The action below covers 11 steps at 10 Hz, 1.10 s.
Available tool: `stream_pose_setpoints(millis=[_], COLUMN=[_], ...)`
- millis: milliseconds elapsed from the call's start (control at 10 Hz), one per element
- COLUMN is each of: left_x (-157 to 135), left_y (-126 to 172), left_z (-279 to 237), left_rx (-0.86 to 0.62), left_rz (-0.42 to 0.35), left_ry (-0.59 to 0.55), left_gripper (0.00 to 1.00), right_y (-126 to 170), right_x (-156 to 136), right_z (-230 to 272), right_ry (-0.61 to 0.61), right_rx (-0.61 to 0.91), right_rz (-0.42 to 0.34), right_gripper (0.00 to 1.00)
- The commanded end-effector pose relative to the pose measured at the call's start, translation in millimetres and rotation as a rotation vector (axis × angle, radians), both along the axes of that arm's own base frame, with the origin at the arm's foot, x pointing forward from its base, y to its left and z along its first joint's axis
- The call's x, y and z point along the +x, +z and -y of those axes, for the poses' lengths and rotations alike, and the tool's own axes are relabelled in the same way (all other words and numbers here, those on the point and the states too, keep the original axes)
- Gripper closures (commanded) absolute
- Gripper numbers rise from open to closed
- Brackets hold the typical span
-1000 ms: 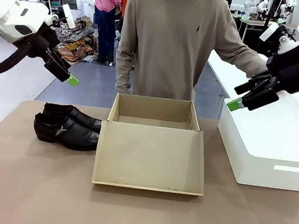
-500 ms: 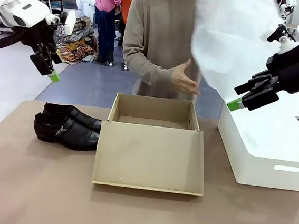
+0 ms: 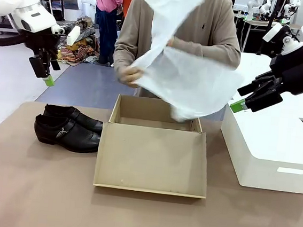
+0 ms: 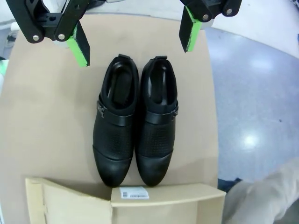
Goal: Pack the shoes into the box.
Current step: Place one shoe of the Shoes into the Shoes Box.
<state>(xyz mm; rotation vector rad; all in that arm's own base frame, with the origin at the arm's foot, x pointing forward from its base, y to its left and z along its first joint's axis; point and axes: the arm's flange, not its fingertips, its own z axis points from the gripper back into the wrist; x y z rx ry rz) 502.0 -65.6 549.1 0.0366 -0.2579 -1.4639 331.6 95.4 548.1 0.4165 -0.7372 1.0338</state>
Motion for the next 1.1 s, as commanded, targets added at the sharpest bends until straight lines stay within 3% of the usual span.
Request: stream_pose_setpoints(millis=[0,100,1000], left_x=[1.0,0.0,2.2], left_y=[4.7,0.0,-0.8], left_z=[0.2,0.0,3.1], left_rx=[0.018,0.000,0.007], left_rz=[0.014,0.000,-0.001], left_ry=[0.067,0.000,0.012], left_gripper=[0.00,0.00,0.00], right_y=[-0.6,-0.6,-0.6], right_x=[3.1,3.1,3.1], right_z=[0.7,0.7,0.7], right_ry=[0.021,0.021,0.021], right_rx=[0.017,0.017,0.017], right_rz=[0.010,0.010,0.010], right_gripper=[0.00,0.00,0.00])
